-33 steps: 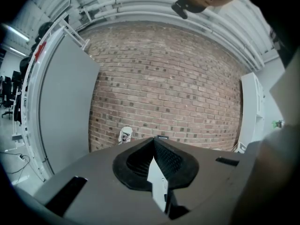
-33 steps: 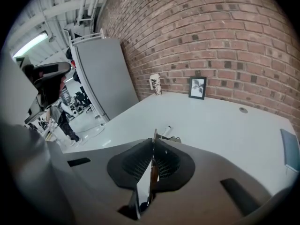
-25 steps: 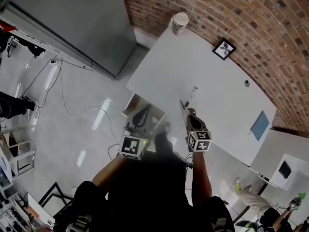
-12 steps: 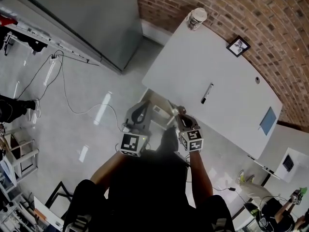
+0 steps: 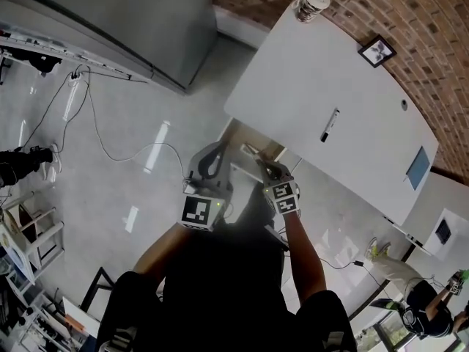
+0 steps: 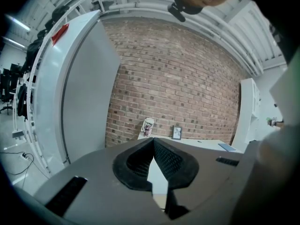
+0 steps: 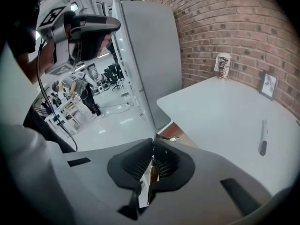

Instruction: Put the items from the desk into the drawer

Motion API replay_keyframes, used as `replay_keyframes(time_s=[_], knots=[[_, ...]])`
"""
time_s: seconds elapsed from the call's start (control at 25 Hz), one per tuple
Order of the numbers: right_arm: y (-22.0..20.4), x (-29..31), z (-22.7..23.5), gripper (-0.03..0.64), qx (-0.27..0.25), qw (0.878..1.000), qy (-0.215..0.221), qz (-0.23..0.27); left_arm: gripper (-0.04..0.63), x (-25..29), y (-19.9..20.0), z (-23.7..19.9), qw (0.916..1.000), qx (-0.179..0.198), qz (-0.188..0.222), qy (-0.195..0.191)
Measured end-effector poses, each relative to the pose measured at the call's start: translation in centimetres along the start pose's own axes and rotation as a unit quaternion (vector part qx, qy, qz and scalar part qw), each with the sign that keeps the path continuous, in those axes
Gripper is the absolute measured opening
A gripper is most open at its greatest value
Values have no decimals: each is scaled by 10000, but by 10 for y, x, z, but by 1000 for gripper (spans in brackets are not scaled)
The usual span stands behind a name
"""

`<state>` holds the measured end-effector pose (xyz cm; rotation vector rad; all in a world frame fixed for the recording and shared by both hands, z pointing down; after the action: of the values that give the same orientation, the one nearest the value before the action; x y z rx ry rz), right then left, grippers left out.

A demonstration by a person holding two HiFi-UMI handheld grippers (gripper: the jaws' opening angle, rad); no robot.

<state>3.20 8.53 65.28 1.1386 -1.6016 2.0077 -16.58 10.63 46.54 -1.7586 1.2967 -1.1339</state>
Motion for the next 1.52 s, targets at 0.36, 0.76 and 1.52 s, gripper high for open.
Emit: replay_keyframes(time_s=[0.36, 0.76, 1.52], knots=[[-64, 62, -4, 11, 66, 9988, 107, -473, 2, 5, -25, -12, 9999, 29, -132, -19], [-108, 119, -8, 11, -127, 9964, 279, -786, 2, 7, -51, -29, 9996, -41, -269, 64], [-164, 180, -1, 11, -107, 9891, 502, -1383, 2, 17, -86, -36, 9984, -1, -512, 260]])
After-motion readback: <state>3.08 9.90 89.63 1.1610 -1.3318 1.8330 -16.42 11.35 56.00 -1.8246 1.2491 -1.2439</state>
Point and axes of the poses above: the fingertips, and each gripper's own axes: x forward along the fingers, z to its right, y out of its top, the point moved 7 cm from there along -x, backward along the fingers, and after that the axes turned 10 degrees about -x, right-handed, at the moved point
